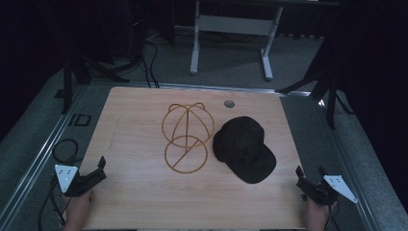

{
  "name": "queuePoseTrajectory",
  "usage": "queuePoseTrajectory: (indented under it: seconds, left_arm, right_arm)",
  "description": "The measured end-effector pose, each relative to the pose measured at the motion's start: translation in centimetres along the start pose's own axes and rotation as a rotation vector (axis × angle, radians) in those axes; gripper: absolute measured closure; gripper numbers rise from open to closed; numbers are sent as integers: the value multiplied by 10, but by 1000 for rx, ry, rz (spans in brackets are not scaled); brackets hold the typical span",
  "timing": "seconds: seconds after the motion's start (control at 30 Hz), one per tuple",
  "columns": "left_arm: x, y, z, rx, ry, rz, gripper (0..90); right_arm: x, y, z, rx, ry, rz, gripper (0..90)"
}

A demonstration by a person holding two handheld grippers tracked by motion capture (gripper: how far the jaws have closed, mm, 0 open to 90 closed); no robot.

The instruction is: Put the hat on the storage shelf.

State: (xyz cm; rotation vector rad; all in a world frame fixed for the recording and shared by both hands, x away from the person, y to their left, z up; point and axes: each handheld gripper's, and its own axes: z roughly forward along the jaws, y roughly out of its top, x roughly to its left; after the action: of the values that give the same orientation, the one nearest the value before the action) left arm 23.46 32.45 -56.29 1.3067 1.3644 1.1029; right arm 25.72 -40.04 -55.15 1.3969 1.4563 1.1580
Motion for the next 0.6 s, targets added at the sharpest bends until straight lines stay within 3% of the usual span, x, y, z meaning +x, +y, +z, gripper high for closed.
queuePoseTrajectory:
  seconds: [0.17,0.5,0.6]
  left_arm:
    - [0,0,1,7,-24,7,17]
    - [0,0,2,15,-25,1,17]
    - [0,0,2,14,-28,-2,17]
  right_arm:
    - [2,3,1,22,21,-26,140]
    - [9,12,2,76,38,-70,140]
    - [13,22,1,90,100,-35,143]
